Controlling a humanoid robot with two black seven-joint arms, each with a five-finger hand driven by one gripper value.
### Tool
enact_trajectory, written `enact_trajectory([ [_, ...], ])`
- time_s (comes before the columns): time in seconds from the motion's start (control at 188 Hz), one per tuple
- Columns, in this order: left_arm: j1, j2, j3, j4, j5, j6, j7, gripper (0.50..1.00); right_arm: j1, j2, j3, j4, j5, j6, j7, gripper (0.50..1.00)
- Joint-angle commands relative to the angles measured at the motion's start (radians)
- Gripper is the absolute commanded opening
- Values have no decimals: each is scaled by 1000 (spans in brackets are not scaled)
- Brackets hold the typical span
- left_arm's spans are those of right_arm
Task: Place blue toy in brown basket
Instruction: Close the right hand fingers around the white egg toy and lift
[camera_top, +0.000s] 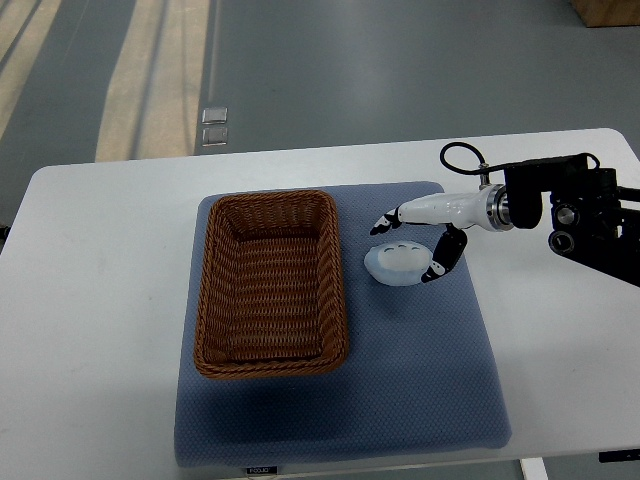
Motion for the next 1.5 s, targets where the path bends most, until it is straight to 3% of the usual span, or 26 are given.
enact_trajectory([
  [0.0, 0, 0, 0, 0, 0, 0, 0, 1000, 0, 13, 0, 0, 4, -1, -22, 887],
  [0.218, 0, 0, 0, 0, 0, 0, 0, 1000, -25, 44, 0, -5, 6, -5, -82, 881],
  [0.409, 0, 0, 0, 0, 0, 0, 0, 1000, -33, 66, 0, -15, -4, -10, -82, 870],
  [0.5, 0, 0, 0, 0, 0, 0, 0, 1000, -37, 89, -2, -44, -7, -10, -82, 801],
  [0.675, 0, 0, 0, 0, 0, 0, 0, 1000, -37, 92, -2, -52, -8, -4, -82, 752],
  [1.01, 0, 0, 0, 0, 0, 0, 0, 1000, -42, 90, -2, -54, -4, 1, -82, 547],
  [1.494, 0, 0, 0, 0, 0, 0, 0, 1000, 92, 44, 18, -69, 29, 1, -68, 549],
])
